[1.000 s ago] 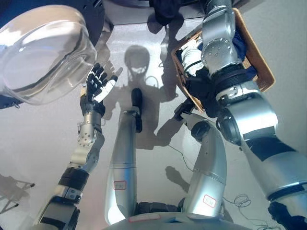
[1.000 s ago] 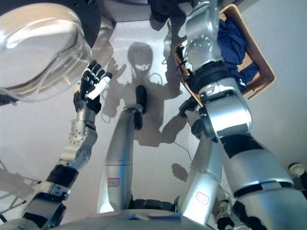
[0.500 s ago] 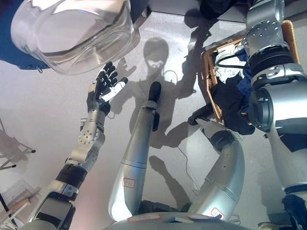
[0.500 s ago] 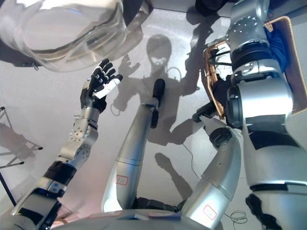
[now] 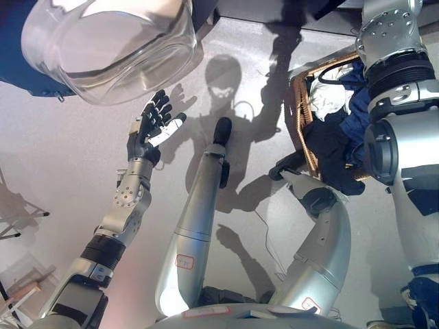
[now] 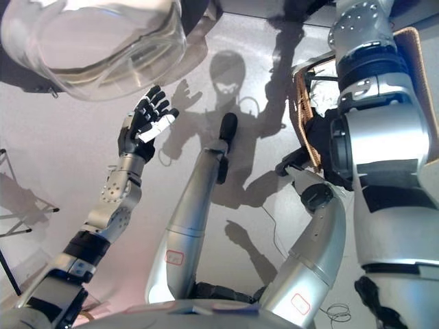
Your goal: Put the clothes in the basket into the washing machine.
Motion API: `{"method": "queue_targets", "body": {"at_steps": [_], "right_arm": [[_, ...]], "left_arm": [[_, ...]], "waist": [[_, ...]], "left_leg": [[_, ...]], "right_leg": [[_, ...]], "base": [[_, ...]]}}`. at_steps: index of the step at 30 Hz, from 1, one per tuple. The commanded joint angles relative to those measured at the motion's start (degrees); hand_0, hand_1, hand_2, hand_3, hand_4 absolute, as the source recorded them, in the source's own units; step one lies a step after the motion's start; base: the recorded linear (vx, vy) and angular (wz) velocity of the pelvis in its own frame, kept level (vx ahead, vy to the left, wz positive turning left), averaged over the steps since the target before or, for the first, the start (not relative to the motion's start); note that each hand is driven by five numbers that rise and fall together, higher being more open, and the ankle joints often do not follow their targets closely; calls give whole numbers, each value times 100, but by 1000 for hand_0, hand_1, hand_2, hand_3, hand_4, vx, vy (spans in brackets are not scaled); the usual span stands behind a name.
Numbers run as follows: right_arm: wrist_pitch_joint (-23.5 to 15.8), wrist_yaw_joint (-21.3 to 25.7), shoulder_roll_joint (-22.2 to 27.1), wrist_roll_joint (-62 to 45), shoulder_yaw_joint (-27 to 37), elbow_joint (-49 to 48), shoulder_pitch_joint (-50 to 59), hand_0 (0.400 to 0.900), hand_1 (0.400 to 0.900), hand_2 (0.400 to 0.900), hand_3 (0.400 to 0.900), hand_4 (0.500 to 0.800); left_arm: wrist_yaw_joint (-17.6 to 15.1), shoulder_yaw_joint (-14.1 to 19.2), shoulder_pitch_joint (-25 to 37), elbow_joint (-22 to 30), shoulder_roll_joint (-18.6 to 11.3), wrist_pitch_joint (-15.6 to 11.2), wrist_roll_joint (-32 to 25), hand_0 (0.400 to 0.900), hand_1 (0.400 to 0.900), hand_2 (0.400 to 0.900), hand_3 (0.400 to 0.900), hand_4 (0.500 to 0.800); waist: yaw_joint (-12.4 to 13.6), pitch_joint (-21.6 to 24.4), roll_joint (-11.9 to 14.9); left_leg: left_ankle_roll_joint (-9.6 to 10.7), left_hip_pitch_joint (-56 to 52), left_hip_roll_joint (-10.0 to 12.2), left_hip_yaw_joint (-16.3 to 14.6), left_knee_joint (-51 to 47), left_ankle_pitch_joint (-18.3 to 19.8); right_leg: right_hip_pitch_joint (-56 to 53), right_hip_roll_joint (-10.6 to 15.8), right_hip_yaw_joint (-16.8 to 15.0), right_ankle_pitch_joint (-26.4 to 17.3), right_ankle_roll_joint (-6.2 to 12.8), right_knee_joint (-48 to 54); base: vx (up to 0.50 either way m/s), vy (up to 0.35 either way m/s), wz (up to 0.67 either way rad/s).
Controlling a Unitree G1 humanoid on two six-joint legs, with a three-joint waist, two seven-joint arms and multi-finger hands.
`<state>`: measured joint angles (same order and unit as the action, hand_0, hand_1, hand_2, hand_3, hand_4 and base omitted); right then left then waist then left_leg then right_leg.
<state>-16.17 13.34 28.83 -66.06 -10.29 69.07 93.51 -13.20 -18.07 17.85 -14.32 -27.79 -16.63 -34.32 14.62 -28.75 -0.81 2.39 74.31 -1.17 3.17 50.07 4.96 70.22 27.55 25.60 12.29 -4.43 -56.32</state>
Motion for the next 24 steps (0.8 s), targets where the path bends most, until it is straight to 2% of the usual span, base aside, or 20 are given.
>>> {"method": "queue_targets", "body": {"at_steps": [1, 6, 7, 10, 12, 15, 19, 23, 24], "right_arm": [[-359, -242, -235, 384, -542, -460, -312, 900, 900, 900, 900, 800], [-468, -183, -295, 450, -600, -916, -445, 900, 900, 900, 900, 800], [-594, -116, -372, 468, -542, -1256, -628, 900, 900, 900, 900, 800], [-654, 27, -557, 670, -506, -1772, -1006, 900, 900, 900, 900, 800], [-698, 148, -751, 1282, -581, -3096, -1872, 900, 900, 900, 900, 800], [-664, 245, -783, 2020, -490, -4143, -3034, 900, 900, 900, 900, 800], [-550, 118, -1179, 2295, -230, -4524, -4752, 900, 900, 900, 900, 800], [-284, -96, -1493, 2793, -322, -4567, -6161, 900, 900, 900, 900, 800], [-240, -128, -1544, 2903, -300, -4439, -6401, 900, 900, 900, 900, 800]], "left_arm": [[6, -42, -705, -31, -39, -532, -17, 900, 900, 900, 900, 800], [-25, -29, -715, -26, -50, -529, 48, 900, 900, 900, 900, 800], [-81, 19, -719, -34, -17, -525, 61, 900, 900, 900, 900, 800], [-169, 76, -745, -92, 39, -500, 104, 900, 900, 900, 900, 800], [-291, 243, -726, -138, 158, -445, 129, 900, 900, 900, 900, 800], [-335, 365, -771, -326, 320, -393, 194, 900, 900, 900, 900, 800], [-329, 484, -917, -913, 678, -338, 151, 900, 900, 900, 900, 800], [-188, 652, -1157, -1471, 973, -270, 169, 900, 900, 900, 900, 800], [-138, 687, -1210, -1615, 1015, -265, 186, 900, 900, 900, 900, 800]], "waist": [[-243, 1157, -349], [-306, 1106, -366], [-367, 1069, -368], [-462, 1019, -344], [-724, 916, -262], [-956, 850, -195], [-1203, 892, -53], [-1400, 1061, 97], [-1454, 1060, 128]], "left_leg": [[24, 293, -108, -138, 150, 167], [24, 214, -100, -186, 107, 136], [27, 163, -78, -202, 43, 109], [23, 6, -39, -226, -120, 57], [20, -295, 87, -299, -538, -30], [20, -854, 184, -398, -1209, -170], [20, -1730, 229, -503, -1990, -334], [61, -2801, 257, -559, -2696, -457], [16, -3029, 242, -627, -2929, -682]], "right_leg": [[644, -94, -373, -89, 1249, -104], [546, -131, -357, -148, 1258, -36], [500, -170, -360, -187, 1263, 21], [343, -237, -316, -285, 1280, 189], [26, -396, -172, -389, 1309, 547], [-570, -634, 25, -516, 1366, 1145], [-1367, -933, 83, -675, 1404, 1925], [-2331, -1125, 121, -855, 1493, 2730], [-2591, -1165, 215, -1099, 1414, 3028]], "base": [[-19, 18, -4], [-24, 27, -5], [-22, 35, -8], [-38, 75, -23], [-60, 104, -38], [-53, 67, -30], [-7, 56, -31], [62, 21, -23], [41, 31, -12]]}}
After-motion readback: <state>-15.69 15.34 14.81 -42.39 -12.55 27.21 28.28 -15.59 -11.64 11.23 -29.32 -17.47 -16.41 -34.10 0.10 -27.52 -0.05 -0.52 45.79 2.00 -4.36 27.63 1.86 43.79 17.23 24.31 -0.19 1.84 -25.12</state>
